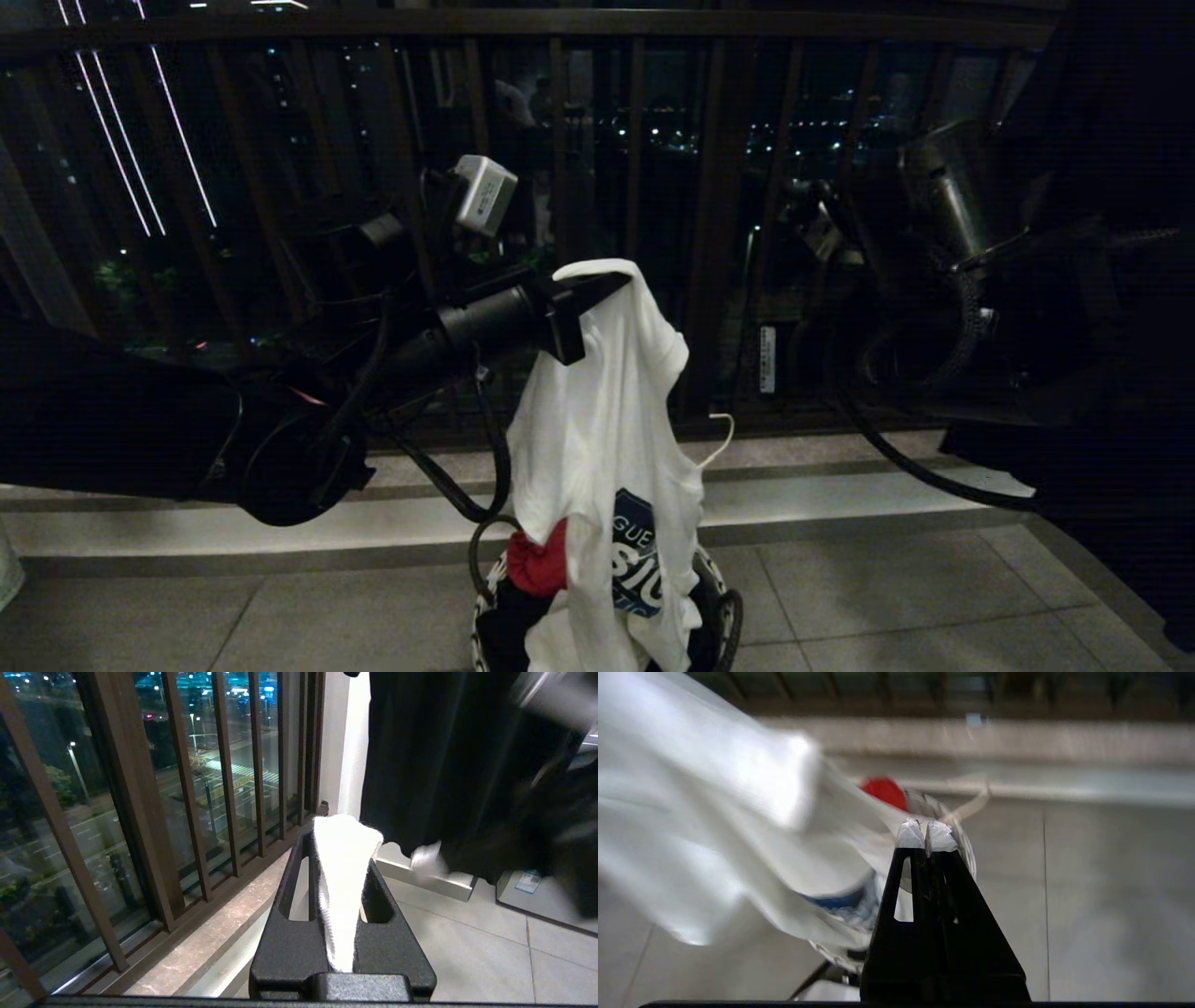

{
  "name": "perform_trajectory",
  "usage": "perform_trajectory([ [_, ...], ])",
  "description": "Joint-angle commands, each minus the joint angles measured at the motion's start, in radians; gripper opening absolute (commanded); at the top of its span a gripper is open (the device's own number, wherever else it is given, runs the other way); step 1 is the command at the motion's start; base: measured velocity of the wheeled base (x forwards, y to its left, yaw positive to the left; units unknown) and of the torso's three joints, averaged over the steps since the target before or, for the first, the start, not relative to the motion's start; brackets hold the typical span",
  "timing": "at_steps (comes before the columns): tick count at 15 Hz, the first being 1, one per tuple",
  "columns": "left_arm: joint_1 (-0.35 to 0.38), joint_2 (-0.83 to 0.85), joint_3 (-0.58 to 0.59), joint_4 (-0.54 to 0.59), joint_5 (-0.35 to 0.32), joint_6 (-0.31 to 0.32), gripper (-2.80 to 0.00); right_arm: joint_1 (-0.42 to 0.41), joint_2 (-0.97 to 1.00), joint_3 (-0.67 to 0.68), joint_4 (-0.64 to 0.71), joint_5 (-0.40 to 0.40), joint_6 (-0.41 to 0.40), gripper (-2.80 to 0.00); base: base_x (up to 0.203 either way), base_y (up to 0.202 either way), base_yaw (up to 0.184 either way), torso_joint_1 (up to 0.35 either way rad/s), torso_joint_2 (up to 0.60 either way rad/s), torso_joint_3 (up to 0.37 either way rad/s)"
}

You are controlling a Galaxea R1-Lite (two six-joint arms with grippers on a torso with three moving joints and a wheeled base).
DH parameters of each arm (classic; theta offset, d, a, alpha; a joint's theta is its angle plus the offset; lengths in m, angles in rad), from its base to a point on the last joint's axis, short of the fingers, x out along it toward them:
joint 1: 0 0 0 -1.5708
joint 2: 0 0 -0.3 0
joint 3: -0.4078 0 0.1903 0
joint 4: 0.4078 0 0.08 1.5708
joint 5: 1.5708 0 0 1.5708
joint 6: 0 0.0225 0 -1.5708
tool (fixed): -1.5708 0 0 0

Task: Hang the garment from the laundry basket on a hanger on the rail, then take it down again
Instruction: Hang the clothes on the clothes rack

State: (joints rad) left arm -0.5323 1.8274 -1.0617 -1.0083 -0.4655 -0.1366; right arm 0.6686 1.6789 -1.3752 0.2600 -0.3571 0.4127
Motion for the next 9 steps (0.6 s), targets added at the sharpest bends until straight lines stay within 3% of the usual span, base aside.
perform_trajectory([
  [1,0.000,-0.002,0.000,-0.006,-0.002,-0.006,-2.80,-0.053,0.009,0.101,-0.044,0.047,0.031,-2.80,0.000,0.000,0.000,0.000,0.00,0.000],
  [6,0.000,0.003,-0.004,-0.006,-0.002,-0.009,-2.80,-0.165,0.077,0.179,-0.068,0.257,0.096,-2.80,0.000,0.000,0.000,0.000,0.00,0.000],
  [9,0.000,0.003,-0.008,-0.006,-0.002,-0.011,-2.80,-0.182,0.109,0.181,-0.069,0.311,0.119,-2.80,0.000,0.000,0.000,0.000,0.00,0.000],
])
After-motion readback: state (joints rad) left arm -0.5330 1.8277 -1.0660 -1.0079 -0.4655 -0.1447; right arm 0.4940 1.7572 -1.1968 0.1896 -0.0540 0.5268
